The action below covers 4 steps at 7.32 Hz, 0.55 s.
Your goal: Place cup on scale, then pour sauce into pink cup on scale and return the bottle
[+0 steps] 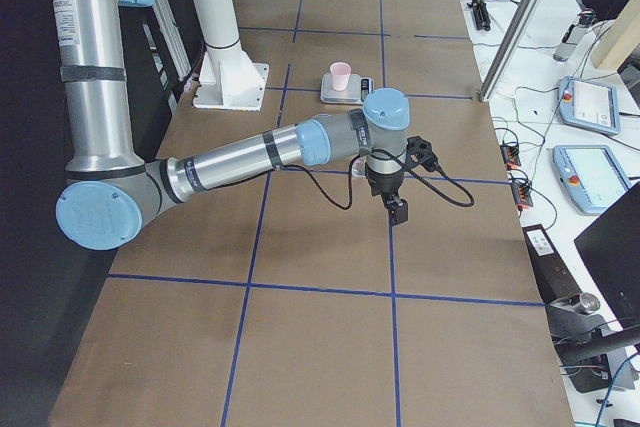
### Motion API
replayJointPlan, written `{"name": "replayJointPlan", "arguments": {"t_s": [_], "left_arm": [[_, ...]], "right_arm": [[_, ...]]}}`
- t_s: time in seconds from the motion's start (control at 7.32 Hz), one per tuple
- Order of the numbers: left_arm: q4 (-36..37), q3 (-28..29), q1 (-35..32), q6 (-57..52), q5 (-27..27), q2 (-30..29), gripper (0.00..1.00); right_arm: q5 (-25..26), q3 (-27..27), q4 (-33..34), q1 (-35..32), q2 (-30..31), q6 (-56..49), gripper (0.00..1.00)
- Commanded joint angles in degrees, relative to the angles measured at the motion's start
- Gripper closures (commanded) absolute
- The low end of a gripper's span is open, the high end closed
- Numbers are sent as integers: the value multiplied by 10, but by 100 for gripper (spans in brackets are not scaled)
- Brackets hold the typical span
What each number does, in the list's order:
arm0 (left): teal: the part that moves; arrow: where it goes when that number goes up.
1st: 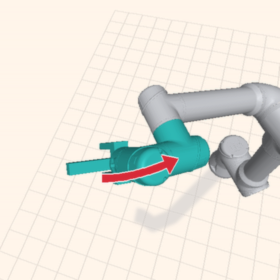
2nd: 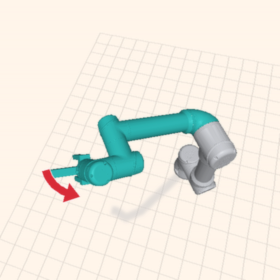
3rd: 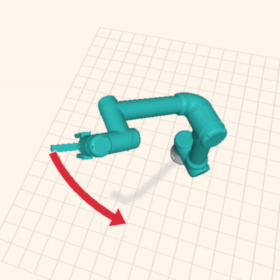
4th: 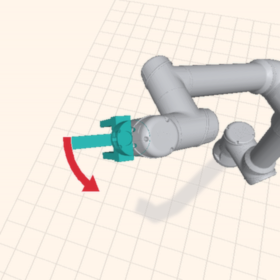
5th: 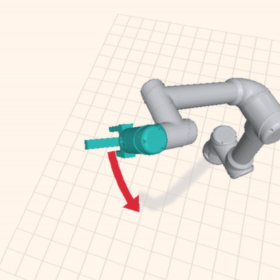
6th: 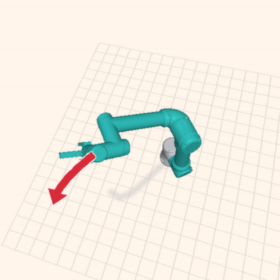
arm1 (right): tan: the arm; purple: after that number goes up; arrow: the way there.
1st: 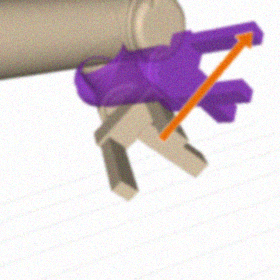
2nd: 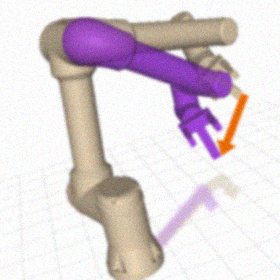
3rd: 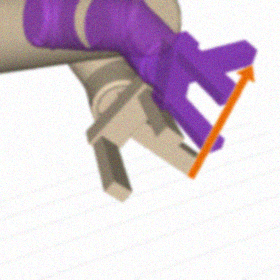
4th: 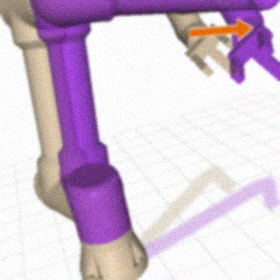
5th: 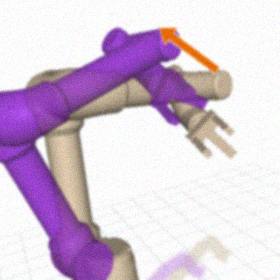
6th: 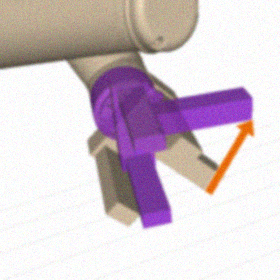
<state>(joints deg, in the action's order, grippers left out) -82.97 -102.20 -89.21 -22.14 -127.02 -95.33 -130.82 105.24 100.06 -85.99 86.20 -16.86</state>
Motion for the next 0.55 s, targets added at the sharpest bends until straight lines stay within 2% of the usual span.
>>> {"name": "replayJointPlan", "arguments": {"t_s": [0.0,0.14,0.41], "left_arm": [[33,40,-1,-5,-1,0,0],[66,44,-1,-6,-2,1,0],[60,73,0,-8,-9,33,0]], "right_arm": [[6,-10,37,-10,24,-33,0],[30,0,32,-5,9,7,0],[25,-10,33,-2,15,47,0]]}}
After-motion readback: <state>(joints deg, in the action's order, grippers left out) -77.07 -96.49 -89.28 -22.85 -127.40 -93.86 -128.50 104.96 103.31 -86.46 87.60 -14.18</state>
